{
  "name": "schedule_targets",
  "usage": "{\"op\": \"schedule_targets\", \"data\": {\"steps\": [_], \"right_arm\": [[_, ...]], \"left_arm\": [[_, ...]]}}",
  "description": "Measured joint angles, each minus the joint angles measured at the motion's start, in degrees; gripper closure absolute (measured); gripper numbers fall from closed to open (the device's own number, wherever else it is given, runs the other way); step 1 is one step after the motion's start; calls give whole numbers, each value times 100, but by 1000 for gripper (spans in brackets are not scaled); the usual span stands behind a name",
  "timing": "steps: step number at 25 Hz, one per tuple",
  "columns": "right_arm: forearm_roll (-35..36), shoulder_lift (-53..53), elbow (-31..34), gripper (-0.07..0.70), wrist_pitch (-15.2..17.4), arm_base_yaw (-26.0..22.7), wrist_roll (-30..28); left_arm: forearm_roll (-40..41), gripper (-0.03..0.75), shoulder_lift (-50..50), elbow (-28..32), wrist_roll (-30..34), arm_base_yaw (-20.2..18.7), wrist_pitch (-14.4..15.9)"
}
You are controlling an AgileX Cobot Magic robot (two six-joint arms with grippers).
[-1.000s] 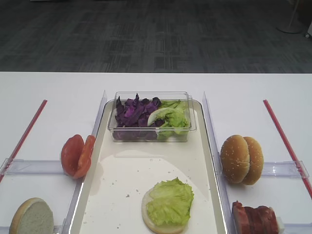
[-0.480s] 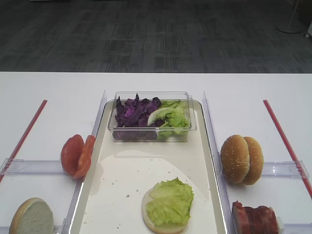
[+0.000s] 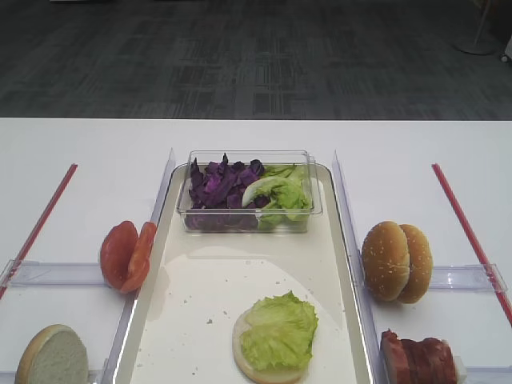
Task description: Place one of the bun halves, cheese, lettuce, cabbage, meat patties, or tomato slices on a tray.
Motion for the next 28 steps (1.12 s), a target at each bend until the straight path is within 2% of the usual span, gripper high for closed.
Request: {"op": "schedule_targets", "data": {"steps": [28], "right_arm": [[0, 0, 0, 218, 0, 0, 0]], "left_arm": [[0, 444, 0, 0, 0, 0, 0]]}}
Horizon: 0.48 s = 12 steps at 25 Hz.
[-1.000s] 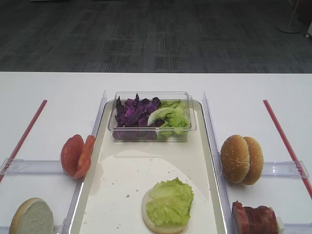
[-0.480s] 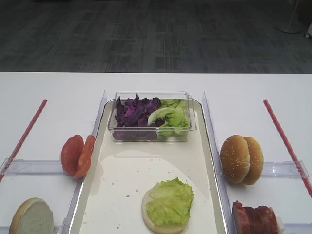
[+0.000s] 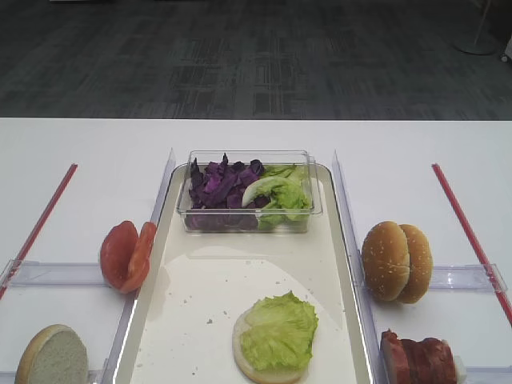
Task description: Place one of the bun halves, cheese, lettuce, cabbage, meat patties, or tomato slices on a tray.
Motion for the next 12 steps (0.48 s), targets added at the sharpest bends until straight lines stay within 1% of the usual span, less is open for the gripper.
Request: {"op": "schedule_targets", "data": {"steps": [12], "right_arm": [[0, 0, 0, 218, 0, 0, 0]], "left_arm": [[0, 444, 0, 0, 0, 0, 0]]}}
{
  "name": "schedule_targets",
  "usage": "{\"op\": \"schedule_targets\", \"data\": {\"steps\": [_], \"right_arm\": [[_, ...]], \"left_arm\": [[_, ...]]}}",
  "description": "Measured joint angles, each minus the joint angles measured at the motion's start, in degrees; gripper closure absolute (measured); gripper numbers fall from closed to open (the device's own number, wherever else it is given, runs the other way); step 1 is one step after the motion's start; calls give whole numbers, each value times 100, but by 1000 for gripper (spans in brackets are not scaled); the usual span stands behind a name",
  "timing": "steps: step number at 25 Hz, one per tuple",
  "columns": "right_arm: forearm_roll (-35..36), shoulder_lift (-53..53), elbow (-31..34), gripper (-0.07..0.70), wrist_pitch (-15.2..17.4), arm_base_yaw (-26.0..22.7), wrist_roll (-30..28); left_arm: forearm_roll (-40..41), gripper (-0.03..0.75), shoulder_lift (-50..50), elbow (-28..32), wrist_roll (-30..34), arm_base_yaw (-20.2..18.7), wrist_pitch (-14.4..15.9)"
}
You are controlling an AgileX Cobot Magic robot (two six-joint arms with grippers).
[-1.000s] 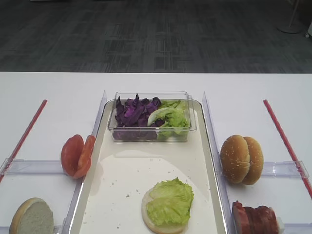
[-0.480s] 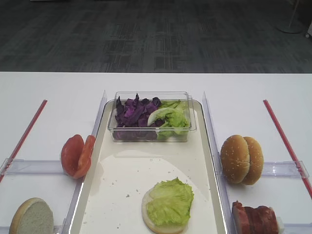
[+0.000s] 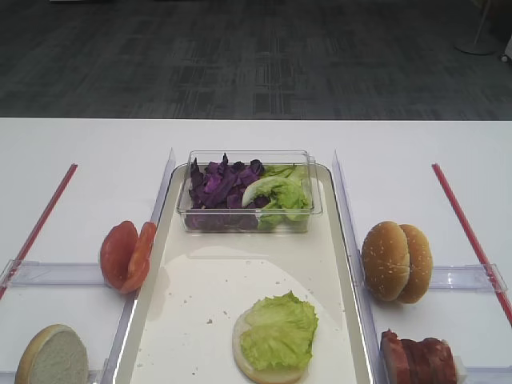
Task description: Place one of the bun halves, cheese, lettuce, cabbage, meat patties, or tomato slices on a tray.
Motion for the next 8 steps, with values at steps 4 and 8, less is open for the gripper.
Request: {"op": "schedule_targets", "data": {"steps": [4, 8], "right_arm": [[0, 0, 0, 218, 0, 0, 0], [0, 0, 0, 218, 0, 0, 0]], "left_arm": [[0, 444, 0, 0, 0, 0, 0], [0, 444, 0, 0, 0, 0, 0]]}}
